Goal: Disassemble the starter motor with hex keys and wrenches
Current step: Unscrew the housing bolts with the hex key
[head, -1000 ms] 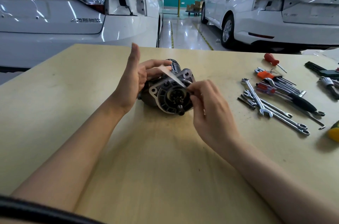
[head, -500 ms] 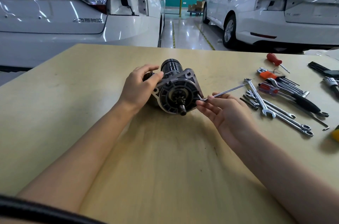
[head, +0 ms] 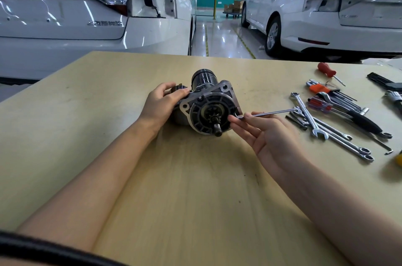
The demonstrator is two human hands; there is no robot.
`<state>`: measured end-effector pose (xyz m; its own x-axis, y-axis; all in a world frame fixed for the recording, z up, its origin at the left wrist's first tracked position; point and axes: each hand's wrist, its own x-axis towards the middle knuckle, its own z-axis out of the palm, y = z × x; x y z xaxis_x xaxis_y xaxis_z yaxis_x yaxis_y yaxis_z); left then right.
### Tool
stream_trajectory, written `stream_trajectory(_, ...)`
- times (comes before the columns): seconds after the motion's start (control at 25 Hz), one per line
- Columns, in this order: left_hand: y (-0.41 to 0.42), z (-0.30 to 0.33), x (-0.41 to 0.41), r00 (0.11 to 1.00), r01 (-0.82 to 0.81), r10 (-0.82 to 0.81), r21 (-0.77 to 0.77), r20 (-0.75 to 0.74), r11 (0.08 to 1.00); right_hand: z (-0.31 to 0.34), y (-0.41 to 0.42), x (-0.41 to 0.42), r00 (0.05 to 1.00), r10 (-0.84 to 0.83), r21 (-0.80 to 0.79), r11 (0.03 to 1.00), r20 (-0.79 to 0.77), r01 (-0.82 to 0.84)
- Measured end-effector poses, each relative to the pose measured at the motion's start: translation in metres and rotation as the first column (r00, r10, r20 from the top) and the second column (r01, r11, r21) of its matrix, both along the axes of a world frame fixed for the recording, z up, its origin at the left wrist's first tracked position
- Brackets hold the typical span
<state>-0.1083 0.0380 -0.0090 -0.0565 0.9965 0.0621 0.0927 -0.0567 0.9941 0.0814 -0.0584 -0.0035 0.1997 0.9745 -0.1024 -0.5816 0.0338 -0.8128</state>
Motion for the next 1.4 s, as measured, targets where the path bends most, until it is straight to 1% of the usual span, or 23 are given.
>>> stream_trajectory(0.12,-0.001,0.0,-0.001,1.0,0.03,-0.03,0.033,0.003,0.999,0.001,0.002,0.001,0.999,-0.012,0.046,0.999,0.05,0.01)
stream_trajectory(0.4,-0.002,0.002,-0.002,0.999,0.029,-0.027,0.062,-0.027,0.998,-0.001,0.004,0.004,0.991,-0.021,0.077,0.997,0.13,0.011)
stream_trajectory(0.48,-0.002,0.003,-0.002,0.999,0.035,-0.032,0.064,-0.036,0.997,0.001,0.005,0.006,0.979,-0.039,0.098,0.995,0.2,0.02)
stream_trajectory(0.52,-0.002,0.004,-0.001,0.999,0.035,-0.033,0.065,-0.04,0.997,0.003,0.005,0.005,0.965,-0.052,0.118,0.993,0.257,0.022)
stream_trajectory(0.56,-0.003,0.004,-0.001,0.999,0.035,-0.032,0.066,-0.04,0.997,0.004,0.004,0.002,0.932,-0.081,0.147,0.989,0.354,0.03)
stream_trajectory(0.6,-0.004,0.005,-0.001,0.999,0.034,-0.032,0.066,-0.038,0.997,0.003,0.005,0.0,0.841,-0.157,0.199,0.978,0.518,0.06)
stream_trajectory(0.64,-0.004,0.005,-0.001,0.999,0.035,-0.032,0.066,-0.039,0.997,0.002,0.006,-0.003,0.68,-0.247,0.275,0.959,0.69,0.07)
stream_trajectory(0.68,-0.004,0.006,-0.001,0.999,0.036,-0.034,0.064,-0.041,0.997,0.0,0.007,-0.006,0.505,-0.319,0.345,0.937,0.802,0.044)
stream_trajectory(0.72,-0.005,0.006,-0.002,0.998,0.039,-0.037,0.062,-0.041,0.997,-0.002,0.008,-0.008,0.392,-0.362,0.387,0.922,0.846,0.017)
stream_trajectory(0.8,-0.005,0.007,-0.001,0.998,0.046,-0.044,0.061,-0.037,0.997,-0.002,0.009,-0.008,0.333,-0.42,0.449,0.893,0.844,-0.012)
stream_trajectory(0.84,-0.005,0.006,-0.001,0.998,0.046,-0.043,0.061,-0.039,0.997,-0.002,0.009,-0.007,0.288,-0.472,0.503,0.864,0.833,-0.039)
stream_trajectory(0.88,-0.006,0.006,-0.001,0.998,0.044,-0.042,0.06,-0.04,0.997,-0.001,0.008,-0.007,0.194,-0.527,0.549,0.831,0.828,-0.089)
stream_trajectory(0.92,-0.006,0.006,-0.002,0.998,0.043,-0.041,0.059,-0.039,0.997,-0.002,0.007,-0.006,0.074,-0.566,0.57,0.806,0.821,-0.157)
stream_trajectory(0.96,-0.006,0.006,-0.002,0.999,0.045,-0.043,0.059,-0.033,0.997,-0.002,0.006,-0.007,-0.032,-0.583,0.564,0.796,0.812,-0.218)
stream_trajectory(1.0,-0.006,0.006,-0.002,0.999,0.05,-0.048,0.061,-0.025,0.997,-0.002,0.005,-0.008,-0.106,-0.585,0.545,0.797,0.804,-0.262)
stream_trajectory(1.04,-0.005,0.006,-0.002,0.998,0.053,-0.051,0.066,-0.025,0.996,-0.002,0.005,-0.009,-0.151,-0.584,0.525,0.796,0.798,-0.303)
stream_trajectory(1.12,-0.005,0.006,-0.002,0.998,0.046,-0.042,0.08,-0.055,0.996,-0.004,0.004,-0.007,-0.212,-0.61,0.508,0.77,0.763,-0.386)
stream_trajectory(1.16,-0.005,0.006,-0.002,0.997,0.043,-0.038,0.085,-0.062,0.995,-0.005,0.004,-0.006,-0.227,-0.625,0.508,0.757,0.747,-0.411)
stream_trajectory(1.2,-0.005,0.006,-0.002,0.998,0.042,-0.037,0.085,-0.059,0.995,-0.006,0.004,-0.005,-0.223,-0.631,0.511,0.75,0.743,-0.42)
stream_trajectory(1.28,-0.004,0.005,-0.002,0.998,0.041,-0.037,0.082,-0.05,0.996,-0.006,0.004,-0.005,-0.178,-0.634,0.533,0.745,0.752,-0.401)
stream_trajectory(1.32,-0.004,0.006,-0.002,0.998,0.04,-0.035,0.083,-0.051,0.996,-0.006,0.004,-0.007,-0.133,-0.634,0.554,0.744,0.762,-0.374)
stream_trajectory(1.36,-0.004,0.006,-0.002,0.998,0.041,-0.037,0.085,-0.052,0.996,-0.006,0.004,-0.008,-0.058,-0.625,0.578,0.75,0.779,-0.321)
stream_trajectory(1.4,-0.003,0.006,-0.002,0.998,0.043,-0.039,0.087,-0.055,0.995,-0.006,0.004,-0.008,0.068,-0.595,0.593,0.771,0.801,-0.231)
